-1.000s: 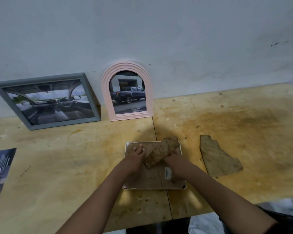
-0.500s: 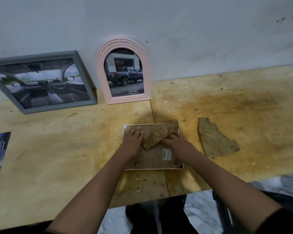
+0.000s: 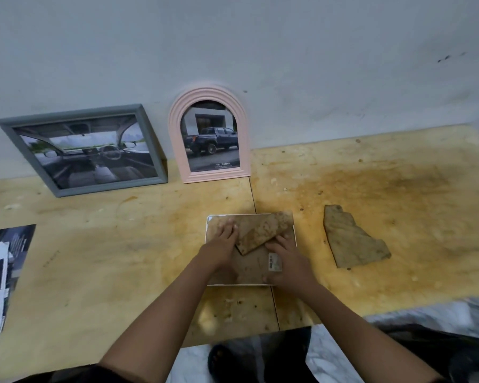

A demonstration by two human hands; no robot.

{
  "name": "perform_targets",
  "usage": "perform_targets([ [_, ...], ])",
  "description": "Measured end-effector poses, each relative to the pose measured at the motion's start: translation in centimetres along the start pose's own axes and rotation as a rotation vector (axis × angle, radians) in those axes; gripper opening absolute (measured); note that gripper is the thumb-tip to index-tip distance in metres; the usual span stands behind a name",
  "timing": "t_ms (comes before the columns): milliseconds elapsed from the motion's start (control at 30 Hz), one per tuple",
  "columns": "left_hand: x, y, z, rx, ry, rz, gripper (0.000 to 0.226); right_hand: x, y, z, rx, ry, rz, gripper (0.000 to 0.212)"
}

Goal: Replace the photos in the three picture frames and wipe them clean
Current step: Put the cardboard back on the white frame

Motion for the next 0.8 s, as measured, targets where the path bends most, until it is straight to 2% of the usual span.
perform_targets([
  [67, 0.1, 0.3, -0.5, -0.034, -0.027, -0.057, 0.115, -0.4, 0.0, 0.1, 0.009, 0.006, 0.059, 0.077],
  [100, 0.0, 0.7, -0.9, -0.087, -0.045, -0.135, 0.104, -0.6, 0.2, 0.0, -0.012, 0.005, 0.094, 0.073],
  [167, 0.8, 1.6, -2.0, -0.354, -0.033, -0.37, 0.069, -1.3, 1.4, -0.2, -0.137, -0.046, 0.185, 0.065],
  [233, 2.6, 1.7, -3.7, -0.667, 0.106, -0.441, 0.035, -2.5, 2.7, -0.6, -0.263, -0.179, 0.229, 0.06],
  [300, 4.2, 0.1, -4.6, -0.729, 0.271, -0.442, 0.018, -3.5, 3.0, -0.5, -0.271, -0.324, 0.237, 0.055],
  [400, 4.3, -1.4, -4.5, -0.625, 0.378, -0.464, 0.018, -3.7, 1.9, 0.2, -0.118, -0.42, 0.227, 0.054],
  [533, 3.4, -1.3, -4.8, -0.681, 0.447, -0.446, 0.025, -3.1, 1.5, 0.5, -0.053, -0.455, 0.257, 0.06],
  [600, 3.3, -1.0, -5.3, -0.745, 0.48, -0.485, 0.022, -2.9, 2.0, 0.1, -0.101, -0.445, 0.242, 0.058],
  [700, 2.6, 1.0, -6.8, -0.964, 0.39, -0.634, 0.019, -2.1, 3.7, -0.2, -0.281, -0.311, 0.342, 0.044],
  [800, 1.9, 3.9, -8.2, -1.111, 0.295, -0.958, 0.027, -0.9, 5.8, 0.2, -0.398, -0.166, 0.776, 0.023],
])
Point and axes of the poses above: each hand's wrist, its own z-axis towards the middle knuckle, its own y-axis out of the back of the hand, x = y × z, the point moved 6 cm from there along z, towards the middle knuckle, and after that the axes turned 3 degrees about -y, right-handed, at the moved point
